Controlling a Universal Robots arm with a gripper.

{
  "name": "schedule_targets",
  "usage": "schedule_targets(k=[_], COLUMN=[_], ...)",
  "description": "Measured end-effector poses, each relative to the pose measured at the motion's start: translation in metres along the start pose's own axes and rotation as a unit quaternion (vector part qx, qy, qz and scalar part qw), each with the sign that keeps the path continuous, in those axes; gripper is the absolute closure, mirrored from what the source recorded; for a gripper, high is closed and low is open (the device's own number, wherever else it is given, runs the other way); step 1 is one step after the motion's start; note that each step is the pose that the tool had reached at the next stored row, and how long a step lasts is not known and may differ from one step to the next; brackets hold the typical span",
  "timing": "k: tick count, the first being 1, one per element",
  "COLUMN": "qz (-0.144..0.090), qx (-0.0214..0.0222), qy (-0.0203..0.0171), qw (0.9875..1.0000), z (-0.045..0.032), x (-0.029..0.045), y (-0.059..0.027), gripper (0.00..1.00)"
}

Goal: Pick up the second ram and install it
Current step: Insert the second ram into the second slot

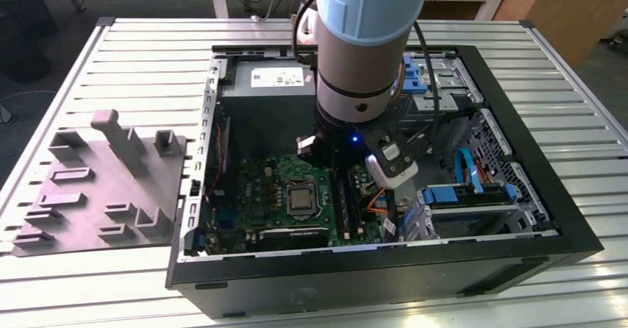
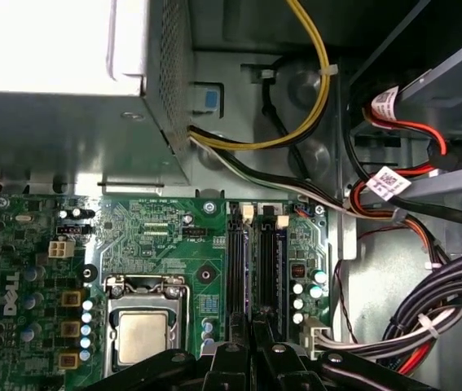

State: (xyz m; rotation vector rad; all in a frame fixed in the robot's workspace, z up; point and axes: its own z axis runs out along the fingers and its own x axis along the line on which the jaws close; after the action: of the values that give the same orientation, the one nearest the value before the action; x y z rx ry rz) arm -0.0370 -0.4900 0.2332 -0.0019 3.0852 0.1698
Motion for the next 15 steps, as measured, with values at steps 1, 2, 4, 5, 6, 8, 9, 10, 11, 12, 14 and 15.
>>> schedule_targets(k=[1,2,4,5,6,8,9,10,11,12,14,15], qz=[0.000,0.000,0.000,0.000,0.000,0.000,0.000,0.000,0.000,0.000,0.000,0.000], qx=[0.0001,0.0000,-0.0001,0.0000,0.0000,0.0001,0.0000,0.0000,-0.0002,-0.0002,0.0000,0.0001], qy=[0.0000,0.0000,0.0000,0.0000,0.0000,0.0001,0.0001,0.0000,0.0000,-0.0001,0.0000,0.0001], qw=[1.0000,1.0000,1.0000,1.0000,1.0000,1.0000,1.0000,1.0000,1.0000,1.0000,1.0000,1.0000], z=[0.0002,0.0006,0.0015,0.0019,0.0022,0.0026,0.0030,0.0031,0.0037,0.0045,0.0053,0.0053], x=[0.0000,0.0001,0.0001,0.0001,0.0001,-0.0001,-0.0002,-0.0003,-0.0003,-0.0002,-0.0002,-0.0002], y=[0.0000,0.0000,-0.0001,-0.0002,-0.0002,-0.0003,-0.0003,-0.0003,-0.0003,-0.0004,-0.0006,-0.0006], gripper=[0.86,0.86,0.86,0.86,0.86,0.86,0.86,0.86,0.86,0.86,0.86,0.86])
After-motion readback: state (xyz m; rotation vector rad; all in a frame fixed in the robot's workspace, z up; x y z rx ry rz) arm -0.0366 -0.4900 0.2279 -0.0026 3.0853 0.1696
